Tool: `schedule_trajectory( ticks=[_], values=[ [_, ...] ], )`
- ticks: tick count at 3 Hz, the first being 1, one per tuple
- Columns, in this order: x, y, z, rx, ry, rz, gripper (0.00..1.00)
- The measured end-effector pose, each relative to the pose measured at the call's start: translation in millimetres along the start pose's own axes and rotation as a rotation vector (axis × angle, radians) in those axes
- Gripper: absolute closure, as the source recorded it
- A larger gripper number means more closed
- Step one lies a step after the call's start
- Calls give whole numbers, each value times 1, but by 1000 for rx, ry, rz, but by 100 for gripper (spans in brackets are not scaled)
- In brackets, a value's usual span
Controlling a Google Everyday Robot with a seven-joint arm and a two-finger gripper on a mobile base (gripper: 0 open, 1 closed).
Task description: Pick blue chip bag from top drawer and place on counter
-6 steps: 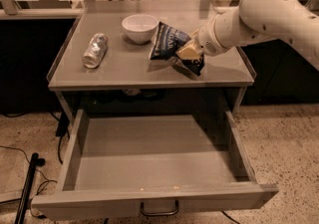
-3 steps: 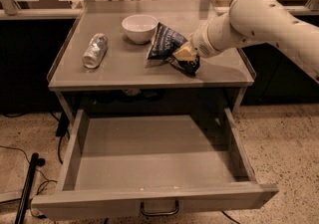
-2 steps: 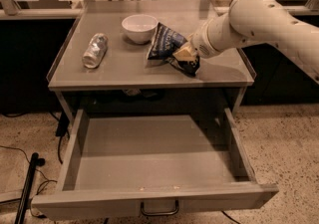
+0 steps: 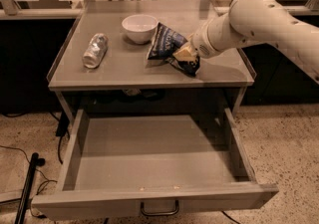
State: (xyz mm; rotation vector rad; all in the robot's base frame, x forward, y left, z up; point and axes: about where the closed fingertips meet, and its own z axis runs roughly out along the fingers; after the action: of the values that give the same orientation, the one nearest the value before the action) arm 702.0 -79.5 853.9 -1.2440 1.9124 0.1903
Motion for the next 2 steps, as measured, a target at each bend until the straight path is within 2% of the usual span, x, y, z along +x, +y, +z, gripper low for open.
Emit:
schedule_trajectory(
  ticks=[1,2],
  values=[
    [0,0,0,0,0,0,21],
    [0,0,0,0,0,0,0]
  ],
)
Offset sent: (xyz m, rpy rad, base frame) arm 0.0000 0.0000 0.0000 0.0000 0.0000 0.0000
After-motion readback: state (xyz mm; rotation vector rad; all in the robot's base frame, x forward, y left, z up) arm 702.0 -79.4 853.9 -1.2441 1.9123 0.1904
